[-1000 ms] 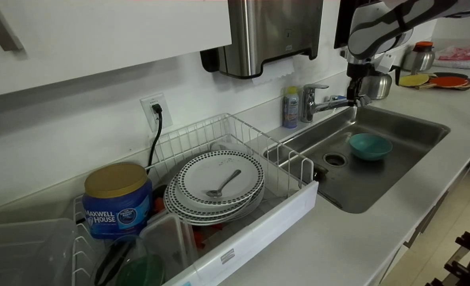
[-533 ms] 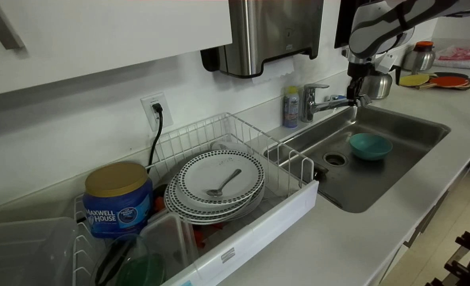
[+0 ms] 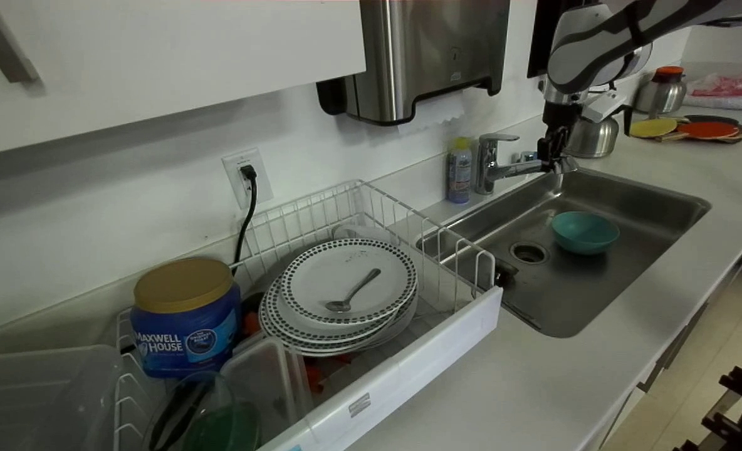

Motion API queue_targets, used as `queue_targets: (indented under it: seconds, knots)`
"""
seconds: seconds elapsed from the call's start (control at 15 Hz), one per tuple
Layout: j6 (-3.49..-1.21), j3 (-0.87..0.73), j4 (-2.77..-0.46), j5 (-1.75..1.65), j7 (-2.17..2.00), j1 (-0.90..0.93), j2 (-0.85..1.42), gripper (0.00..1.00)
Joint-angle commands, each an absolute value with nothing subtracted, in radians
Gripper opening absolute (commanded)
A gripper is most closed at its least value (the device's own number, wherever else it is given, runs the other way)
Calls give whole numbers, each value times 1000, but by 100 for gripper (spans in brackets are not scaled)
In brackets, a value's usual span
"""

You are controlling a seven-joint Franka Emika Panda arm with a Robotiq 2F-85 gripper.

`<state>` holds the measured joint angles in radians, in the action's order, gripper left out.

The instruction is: Push the faucet of the sink to the left.

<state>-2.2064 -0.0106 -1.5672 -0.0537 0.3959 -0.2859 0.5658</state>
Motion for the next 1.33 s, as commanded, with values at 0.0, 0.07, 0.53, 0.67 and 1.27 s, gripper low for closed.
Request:
queue_targets:
  seconds: [0.0,0.07,0.53,0.67,1.27]
  knots:
    - [-2206,50,-1622,-1,425,-231,544,18]
    - [-2206,48,-1617,-6,399,-222,547,18]
    - [-2235,37,-1620,-31,208,-166,546,18]
    - [-2242,33,-1622,-40,149,-149,545,18]
    - [-2204,-60,-1581,-81,18,-166,559,18]
